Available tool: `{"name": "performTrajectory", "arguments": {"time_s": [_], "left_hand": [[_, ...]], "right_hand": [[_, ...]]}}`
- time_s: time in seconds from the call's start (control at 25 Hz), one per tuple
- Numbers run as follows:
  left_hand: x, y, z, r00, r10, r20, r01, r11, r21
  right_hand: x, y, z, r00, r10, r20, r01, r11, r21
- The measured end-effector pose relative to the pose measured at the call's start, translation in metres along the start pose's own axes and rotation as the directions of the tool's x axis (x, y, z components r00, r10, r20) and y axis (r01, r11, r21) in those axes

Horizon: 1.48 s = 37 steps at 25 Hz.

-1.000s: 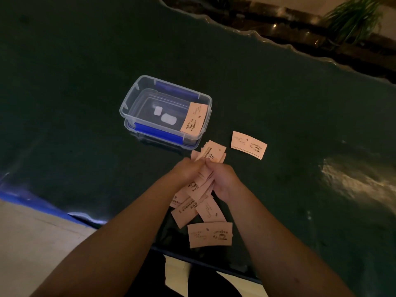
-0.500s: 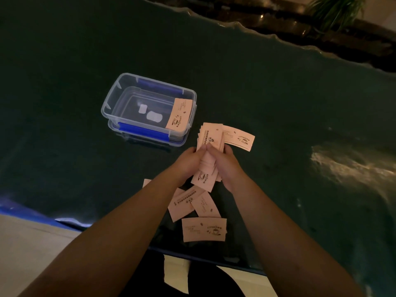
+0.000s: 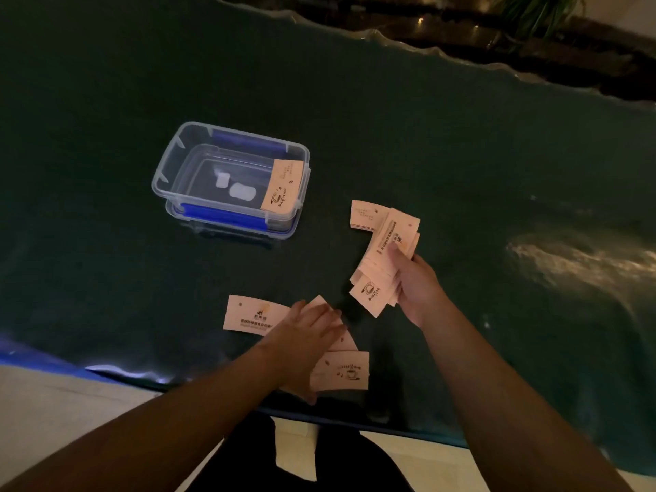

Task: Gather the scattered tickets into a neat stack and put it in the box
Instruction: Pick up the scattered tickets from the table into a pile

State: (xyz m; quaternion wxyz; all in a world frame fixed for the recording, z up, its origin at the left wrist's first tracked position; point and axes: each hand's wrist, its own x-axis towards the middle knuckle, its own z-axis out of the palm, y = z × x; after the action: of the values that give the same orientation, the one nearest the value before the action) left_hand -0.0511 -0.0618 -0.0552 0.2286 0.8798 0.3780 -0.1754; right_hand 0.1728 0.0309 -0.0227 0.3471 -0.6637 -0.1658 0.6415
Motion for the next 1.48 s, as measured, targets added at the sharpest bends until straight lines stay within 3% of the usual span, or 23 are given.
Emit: {"name": "performTrajectory", "arguments": {"time_s": [0.24, 0.44, 0.52, 0.6, 0.68, 0.76, 0.88, 0.96, 1.04, 1.2, 1.36, 1.48], "left_hand": [[0.009, -0.001, -0.002, 0.994, 0.028, -0.108, -0.027, 1.000, 0.005], [0.013, -0.011, -0.016, 0.984, 0.066, -0.163, -0.076, 0.996, -0.053], [0.008, -0.013, -0.018, 0.978, -0.022, -0.207, 0.011, 0.999, -0.053], [-0.001, -0.011, -0.016, 0.946, -0.233, -0.224, 0.218, 0.972, -0.090], [-0.013, -0.002, -0.008, 0.896, -0.407, -0.177, 0.359, 0.899, -0.250], [-0.026, 0.016, 0.004, 0.874, -0.482, -0.058, 0.377, 0.749, -0.545], [-0.029, 0.041, 0.010, 0.828, -0.552, 0.103, 0.317, 0.308, -0.897], [-0.024, 0.049, 0.006, 0.800, -0.575, 0.173, 0.264, 0.078, -0.961], [-0.019, 0.053, 0.001, 0.793, -0.566, 0.225, 0.225, -0.071, -0.972], [-0.012, 0.061, -0.010, 0.809, -0.525, 0.263, 0.210, -0.159, -0.965], [-0.008, 0.062, -0.017, 0.830, -0.509, 0.228, 0.187, -0.132, -0.973], [-0.009, 0.052, -0.020, 0.882, -0.428, 0.198, 0.204, -0.032, -0.978]], "right_hand": [[-0.023, 0.018, -0.023, 0.976, 0.134, 0.174, -0.086, 0.963, -0.257], [-0.037, 0.045, -0.029, 0.967, 0.148, 0.209, -0.064, 0.930, -0.362], [-0.041, 0.054, -0.030, 0.970, 0.135, 0.202, -0.051, 0.926, -0.373], [-0.045, 0.062, -0.031, 0.971, 0.122, 0.204, -0.034, 0.922, -0.387], [-0.049, 0.069, -0.029, 0.975, 0.113, 0.193, -0.023, 0.911, -0.412], [-0.052, 0.075, -0.025, 0.979, 0.097, 0.181, -0.008, 0.900, -0.437], [-0.057, 0.080, -0.019, 0.984, 0.046, 0.173, 0.032, 0.904, -0.425], [-0.060, 0.082, -0.016, 0.989, 0.029, 0.148, 0.032, 0.920, -0.390], [-0.063, 0.084, -0.013, 0.992, 0.023, 0.128, 0.026, 0.929, -0.370], [-0.065, 0.091, -0.005, 0.993, 0.020, 0.118, 0.029, 0.918, -0.397], [-0.064, 0.099, -0.001, 0.992, -0.003, 0.126, 0.049, 0.929, -0.367], [-0.064, 0.103, -0.002, 0.995, -0.008, 0.100, 0.037, 0.956, -0.292]]}}
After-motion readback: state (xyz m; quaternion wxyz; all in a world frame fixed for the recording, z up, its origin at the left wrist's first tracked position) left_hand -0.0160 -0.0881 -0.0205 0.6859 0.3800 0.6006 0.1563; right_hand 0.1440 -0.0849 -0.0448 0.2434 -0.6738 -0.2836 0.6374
